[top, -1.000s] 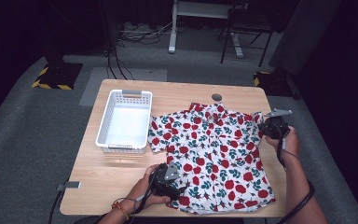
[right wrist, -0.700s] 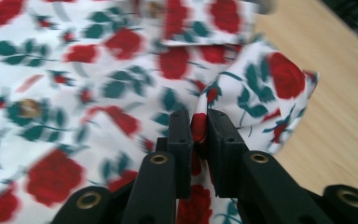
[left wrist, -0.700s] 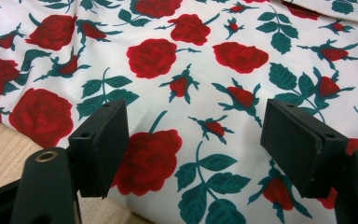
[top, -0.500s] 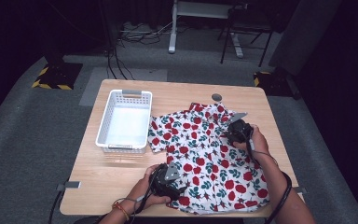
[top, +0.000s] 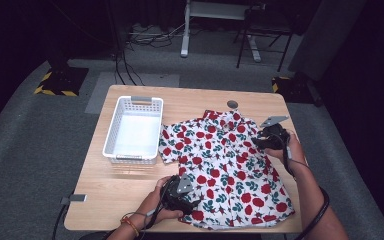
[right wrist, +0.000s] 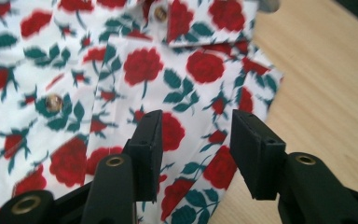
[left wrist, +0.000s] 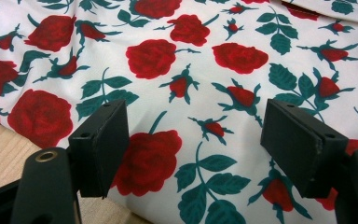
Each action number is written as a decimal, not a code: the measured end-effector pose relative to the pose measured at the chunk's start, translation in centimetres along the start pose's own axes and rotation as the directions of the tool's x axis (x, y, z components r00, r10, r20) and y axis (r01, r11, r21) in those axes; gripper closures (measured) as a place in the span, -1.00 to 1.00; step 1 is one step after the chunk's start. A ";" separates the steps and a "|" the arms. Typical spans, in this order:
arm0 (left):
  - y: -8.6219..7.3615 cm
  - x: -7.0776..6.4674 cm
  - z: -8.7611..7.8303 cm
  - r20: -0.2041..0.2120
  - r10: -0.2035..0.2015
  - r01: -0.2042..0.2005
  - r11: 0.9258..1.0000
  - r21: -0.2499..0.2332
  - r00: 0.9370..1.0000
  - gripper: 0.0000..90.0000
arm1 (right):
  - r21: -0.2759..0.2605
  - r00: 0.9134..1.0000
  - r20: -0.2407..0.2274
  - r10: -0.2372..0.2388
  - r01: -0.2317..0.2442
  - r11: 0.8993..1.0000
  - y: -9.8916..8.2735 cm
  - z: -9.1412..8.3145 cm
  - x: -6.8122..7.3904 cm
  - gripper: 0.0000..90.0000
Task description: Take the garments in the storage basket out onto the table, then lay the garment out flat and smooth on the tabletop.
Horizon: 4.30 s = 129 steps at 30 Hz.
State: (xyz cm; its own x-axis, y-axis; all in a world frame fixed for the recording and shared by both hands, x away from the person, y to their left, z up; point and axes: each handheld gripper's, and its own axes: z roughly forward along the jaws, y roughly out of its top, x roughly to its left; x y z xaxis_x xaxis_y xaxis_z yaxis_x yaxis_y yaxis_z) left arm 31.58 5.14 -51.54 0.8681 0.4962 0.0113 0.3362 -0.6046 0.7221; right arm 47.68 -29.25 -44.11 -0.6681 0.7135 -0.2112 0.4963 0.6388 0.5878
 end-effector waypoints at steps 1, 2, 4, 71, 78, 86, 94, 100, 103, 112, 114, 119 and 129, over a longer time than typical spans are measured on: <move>0.0 0.0 0.0 0.001 -0.002 0.002 1.000 -0.001 1.000 -0.48 | 0.014 1.000 -0.012 -0.014 0.015 1.000 -0.1 0.4 0.4 0.25; 0.0 0.0 0.0 0.001 -0.002 0.002 1.000 -0.001 1.000 -0.48 | 0.024 0.999 -0.024 -0.033 0.034 0.999 -0.2 0.8 0.9 0.26; 0.0 0.0 0.0 0.000 -0.002 0.002 1.000 0.000 1.000 -0.48 | 0.031 0.997 -0.053 -0.061 0.063 0.998 -0.3 1.4 1.9 0.27; -0.1 0.0 -0.1 0.008 0.000 0.000 1.000 -0.002 1.000 -0.48 | -0.089 0.906 0.160 0.393 -0.383 0.919 -8.3 1.4 -9.4 -0.04; -0.1 0.0 -0.1 0.010 0.001 -0.001 1.000 0.001 1.000 -0.48 | -0.080 0.903 0.190 0.385 -0.377 0.923 -8.2 1.3 -10.3 -0.02; -0.4 -0.1 -0.3 0.011 0.004 -0.004 1.000 0.001 1.000 -0.48 | -0.057 0.899 0.199 0.390 -0.386 0.921 -7.3 2.1 -11.2 -0.02; -0.4 -0.1 -0.4 0.011 0.007 -0.007 1.000 0.000 1.000 -0.48 | -0.033 0.890 0.208 0.405 -0.407 0.913 -7.5 3.0 -12.2 -0.03; -0.4 -0.1 -0.4 0.011 0.006 -0.006 1.000 0.000 1.000 -0.48 | -0.024 0.884 0.184 0.431 -0.434 0.901 -8.5 3.5 -12.7 0.06; -0.4 -0.1 -0.4 0.012 0.006 -0.006 1.000 0.000 1.000 -0.48 | -0.034 0.873 0.157 0.462 -0.463 0.886 -8.8 3.5 -13.0 0.06; -0.4 -0.1 -0.4 0.013 0.007 -0.007 1.000 0.001 1.000 -0.48 | -0.046 0.860 0.144 0.489 -0.488 0.872 -9.4 3.0 -13.5 0.61; -0.4 -0.1 -0.4 0.013 0.007 -0.007 1.000 0.000 1.000 -0.48 | -0.037 0.866 0.150 0.476 -0.476 0.878 -9.4 2.9 -13.5 0.74; -0.4 -0.1 -0.4 0.012 0.007 -0.007 1.000 -0.001 1.000 -0.48 | -0.039 0.869 0.155 0.470 -0.470 0.882 -9.4 2.9 -13.4 0.99; -0.4 -0.1 -0.4 0.012 0.007 -0.007 1.000 -0.001 1.000 -0.48 | -0.084 0.879 0.184 0.439 -0.431 0.899 -8.2 1.2 -12.8 1.00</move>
State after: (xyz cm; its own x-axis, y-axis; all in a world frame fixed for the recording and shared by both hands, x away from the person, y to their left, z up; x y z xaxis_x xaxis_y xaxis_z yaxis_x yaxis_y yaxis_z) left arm 31.23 5.62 -51.56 0.8748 0.4844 0.0084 0.3296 -0.6078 0.7225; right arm 52.82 -43.31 -47.15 -0.2677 0.9608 -0.0716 0.6873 0.2425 0.6847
